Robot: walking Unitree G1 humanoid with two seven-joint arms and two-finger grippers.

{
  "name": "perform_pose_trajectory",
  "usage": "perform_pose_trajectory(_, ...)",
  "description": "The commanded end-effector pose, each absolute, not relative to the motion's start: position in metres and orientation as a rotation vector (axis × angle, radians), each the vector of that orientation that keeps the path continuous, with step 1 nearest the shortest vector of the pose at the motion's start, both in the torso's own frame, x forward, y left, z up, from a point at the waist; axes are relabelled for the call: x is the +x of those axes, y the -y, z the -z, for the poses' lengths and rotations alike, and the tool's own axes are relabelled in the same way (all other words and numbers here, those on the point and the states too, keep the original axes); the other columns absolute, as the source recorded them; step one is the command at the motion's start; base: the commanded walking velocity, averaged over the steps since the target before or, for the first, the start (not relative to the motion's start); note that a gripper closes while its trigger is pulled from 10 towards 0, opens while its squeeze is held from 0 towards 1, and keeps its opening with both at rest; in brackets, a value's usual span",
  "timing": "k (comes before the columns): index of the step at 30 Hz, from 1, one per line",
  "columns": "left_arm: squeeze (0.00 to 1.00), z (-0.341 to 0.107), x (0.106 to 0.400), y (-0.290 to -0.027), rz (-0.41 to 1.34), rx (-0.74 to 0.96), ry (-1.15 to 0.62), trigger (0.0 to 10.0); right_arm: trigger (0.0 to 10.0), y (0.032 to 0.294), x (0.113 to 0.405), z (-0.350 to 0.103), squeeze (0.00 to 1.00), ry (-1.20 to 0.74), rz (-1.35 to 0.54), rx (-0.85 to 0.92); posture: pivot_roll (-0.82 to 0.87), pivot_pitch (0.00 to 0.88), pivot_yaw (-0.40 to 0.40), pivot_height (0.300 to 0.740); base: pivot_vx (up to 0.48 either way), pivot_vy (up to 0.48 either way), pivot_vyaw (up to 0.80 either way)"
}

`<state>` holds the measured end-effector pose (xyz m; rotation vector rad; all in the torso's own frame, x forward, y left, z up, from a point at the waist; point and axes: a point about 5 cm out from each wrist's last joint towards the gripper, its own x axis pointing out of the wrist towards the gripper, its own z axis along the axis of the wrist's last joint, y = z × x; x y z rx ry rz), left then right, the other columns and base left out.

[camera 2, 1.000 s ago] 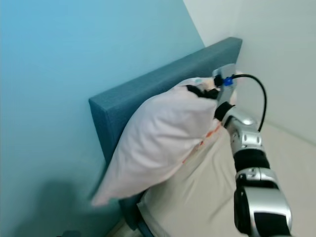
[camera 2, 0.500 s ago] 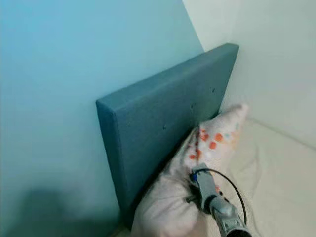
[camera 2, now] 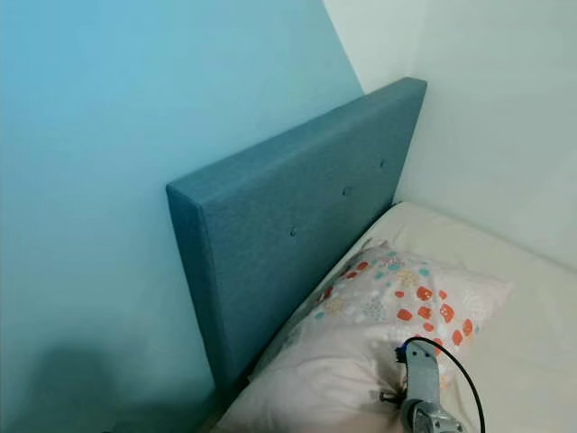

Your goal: Clean up the room

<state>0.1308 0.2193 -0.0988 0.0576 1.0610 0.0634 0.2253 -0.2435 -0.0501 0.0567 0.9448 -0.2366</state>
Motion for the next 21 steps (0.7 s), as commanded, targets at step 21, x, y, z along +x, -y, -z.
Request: perform_pose_trajectory(21, 0.0, 0.098, 0.132, -0.221, -0.07, 0.013, -1.051, 10.0, 10.0, 0.299, 0.199, 0.045, 1.0, -0.942, 0.543, 0.196, 0.01, 0.0, -0.076, 0.74, 0.0, 0.0, 0.0)
